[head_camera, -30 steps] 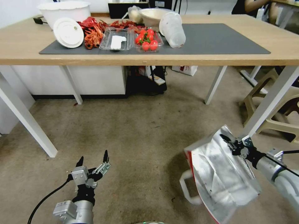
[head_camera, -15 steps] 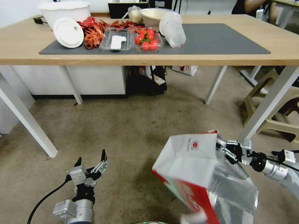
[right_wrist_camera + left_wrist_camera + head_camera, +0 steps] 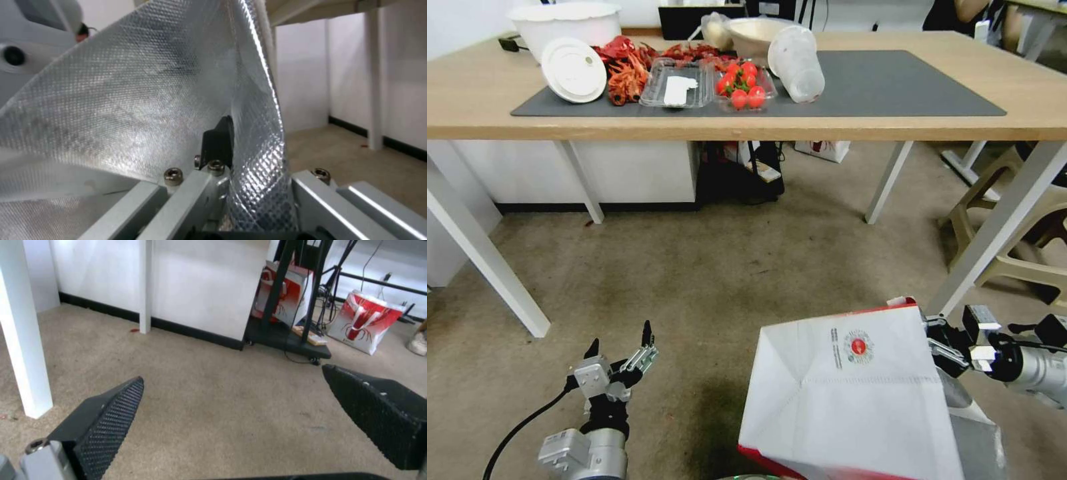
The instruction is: Pick up the food delivery bag from the floor and place it on the table.
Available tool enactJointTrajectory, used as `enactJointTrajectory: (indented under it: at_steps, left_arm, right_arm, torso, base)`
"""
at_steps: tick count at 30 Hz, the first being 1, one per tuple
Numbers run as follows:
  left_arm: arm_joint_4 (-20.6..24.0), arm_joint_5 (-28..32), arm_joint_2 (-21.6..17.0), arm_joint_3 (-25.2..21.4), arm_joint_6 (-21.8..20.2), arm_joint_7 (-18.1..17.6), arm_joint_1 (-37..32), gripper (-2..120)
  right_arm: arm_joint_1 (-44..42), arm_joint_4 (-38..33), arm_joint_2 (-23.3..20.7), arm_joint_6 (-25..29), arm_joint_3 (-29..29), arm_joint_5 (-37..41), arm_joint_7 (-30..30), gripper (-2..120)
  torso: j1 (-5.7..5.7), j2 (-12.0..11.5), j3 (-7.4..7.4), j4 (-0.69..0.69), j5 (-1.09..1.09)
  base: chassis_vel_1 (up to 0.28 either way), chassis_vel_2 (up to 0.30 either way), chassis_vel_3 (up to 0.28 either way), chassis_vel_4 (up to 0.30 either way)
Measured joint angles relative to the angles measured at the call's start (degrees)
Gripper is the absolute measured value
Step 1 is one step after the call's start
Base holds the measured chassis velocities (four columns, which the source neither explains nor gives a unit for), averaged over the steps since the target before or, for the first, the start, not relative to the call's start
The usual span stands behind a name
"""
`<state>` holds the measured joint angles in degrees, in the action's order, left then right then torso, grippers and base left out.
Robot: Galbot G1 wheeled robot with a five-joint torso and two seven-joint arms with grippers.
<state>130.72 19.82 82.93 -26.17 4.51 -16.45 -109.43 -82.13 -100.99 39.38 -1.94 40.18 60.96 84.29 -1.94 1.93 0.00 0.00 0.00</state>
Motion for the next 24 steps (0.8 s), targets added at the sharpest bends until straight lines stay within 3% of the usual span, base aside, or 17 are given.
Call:
enactJointTrajectory:
  at_steps: [9,24]
  left_arm:
    - [0.6,-1.0,0.8,0.2,0.3,0.0,-0.6,100]
    - [0.6,-2.0,1.5,0.2,1.1,-0.6,-0.7,100]
  right_arm:
    - [0.3,0.9,-0.2,-1.9,0.4,0.6,3.4,0]
    - [1.0,1.3,-0.4,-2.0,0.2,0.6,3.6,0]
  torso:
    - [0.00,0.0,0.00,0.00,0.00]
    - [0.00,0.0,0.00,0.00,0.00]
  base:
    - [0.000,0.000,0.000,0.000]
    - [0.000,0.000,0.000,0.000]
